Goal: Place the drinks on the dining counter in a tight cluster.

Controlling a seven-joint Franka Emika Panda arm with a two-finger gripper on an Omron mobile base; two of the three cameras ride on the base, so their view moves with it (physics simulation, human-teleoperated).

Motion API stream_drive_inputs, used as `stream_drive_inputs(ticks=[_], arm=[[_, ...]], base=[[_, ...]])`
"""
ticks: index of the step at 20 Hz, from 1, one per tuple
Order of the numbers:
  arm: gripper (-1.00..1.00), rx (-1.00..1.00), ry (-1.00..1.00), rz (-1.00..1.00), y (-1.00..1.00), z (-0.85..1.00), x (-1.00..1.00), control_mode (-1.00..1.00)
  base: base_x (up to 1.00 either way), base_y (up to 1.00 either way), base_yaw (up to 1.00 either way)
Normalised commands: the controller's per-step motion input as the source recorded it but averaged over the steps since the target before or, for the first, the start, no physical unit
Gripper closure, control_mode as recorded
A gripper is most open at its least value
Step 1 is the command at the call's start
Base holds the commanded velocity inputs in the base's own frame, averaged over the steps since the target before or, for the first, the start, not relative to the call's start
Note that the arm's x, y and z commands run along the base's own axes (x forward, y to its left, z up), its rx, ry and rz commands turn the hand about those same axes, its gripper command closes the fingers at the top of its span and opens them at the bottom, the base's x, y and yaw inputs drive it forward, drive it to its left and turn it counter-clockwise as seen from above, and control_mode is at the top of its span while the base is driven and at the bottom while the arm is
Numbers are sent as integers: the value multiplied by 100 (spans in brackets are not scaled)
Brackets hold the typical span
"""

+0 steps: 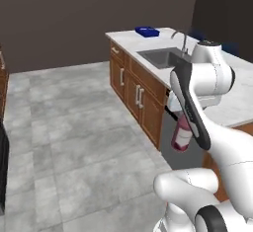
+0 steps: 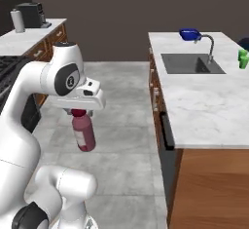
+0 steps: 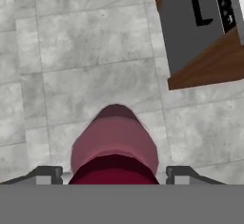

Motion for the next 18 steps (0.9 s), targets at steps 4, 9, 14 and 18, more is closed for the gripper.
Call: stream_drive_inputs(ticks=[4,9,14,18], arm=[[100,0,0,0,0,0,0,100],[100,0,0,0,0,0,0,100],[100,0,0,0,0,0,0,100],[100,0,0,0,0,0,0,100]], base=[[27,-100,0],[18,-100,1],[12,-100,0],[25,-100,0]])
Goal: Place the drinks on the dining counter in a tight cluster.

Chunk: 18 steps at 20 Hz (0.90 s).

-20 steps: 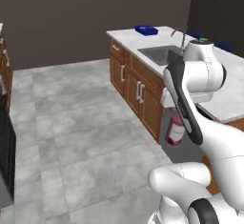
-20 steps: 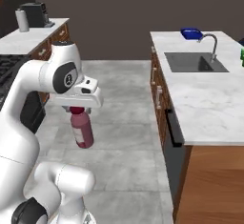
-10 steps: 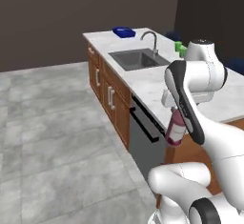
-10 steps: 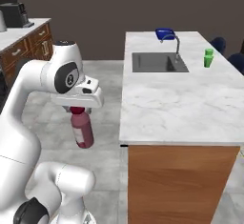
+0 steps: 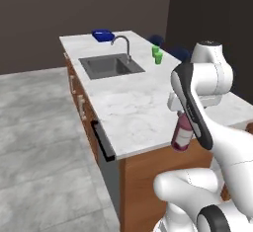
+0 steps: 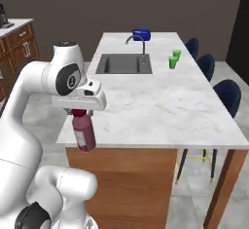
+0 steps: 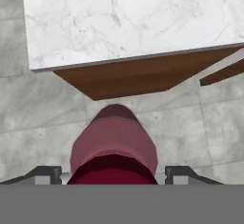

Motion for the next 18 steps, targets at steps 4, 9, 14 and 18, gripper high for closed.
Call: stream_drive_inputs(ticks=[4,9,14,18], arm=[[100,0,0,0,0,0,0,100],[100,0,0,0,0,0,0,100],[100,0,0,0,0,0,0,100],[100,0,0,0,0,0,0,100]], base=[[35,-100,0],[35,-94,12],[38,-31,29],[41,-24,27]])
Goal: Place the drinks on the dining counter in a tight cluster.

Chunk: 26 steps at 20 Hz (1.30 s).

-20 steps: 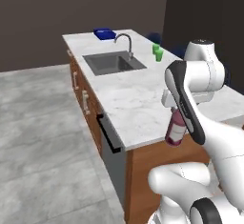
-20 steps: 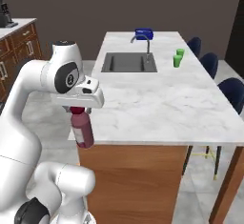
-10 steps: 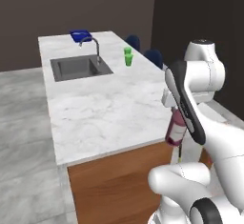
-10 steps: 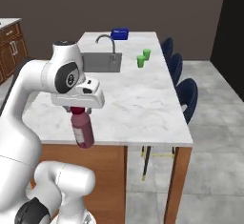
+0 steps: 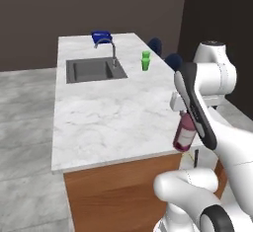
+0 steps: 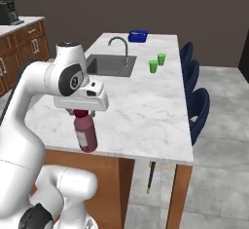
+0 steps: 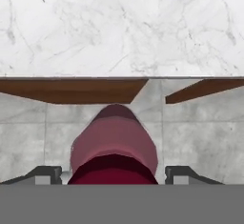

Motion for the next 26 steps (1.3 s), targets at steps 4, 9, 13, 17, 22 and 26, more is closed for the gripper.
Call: stream_drive_inputs(ticks=[4,9,13,17,22,26], arm=[[100,0,0,0,0,0,0,100],[100,0,0,0,0,0,0,100],[100,0,0,0,0,0,0,100],[100,0,0,0,0,0,0,100],[100,0,0,0,0,0,0,100],[100,0,0,0,0,0,0,100]], base=[[47,-27,6],[68,-30,-14],[59,-24,-13],[12,-19,0],[0,0,0],[0,0,0]])
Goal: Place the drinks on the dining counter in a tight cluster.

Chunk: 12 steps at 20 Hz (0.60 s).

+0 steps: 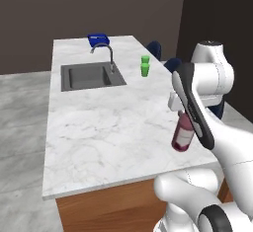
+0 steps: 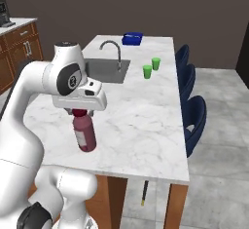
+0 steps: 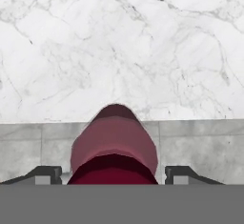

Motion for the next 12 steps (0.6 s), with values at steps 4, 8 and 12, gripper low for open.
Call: stream_drive_inputs(ticks=[4,8,12], arm=[[100,0,0,0,0,0,0,100],[100,0,0,4,0,0,92,-100],[100,0,6,11,0,6,100,-100]], base=[[10,0,0],[0,0,0],[0,0,0]])
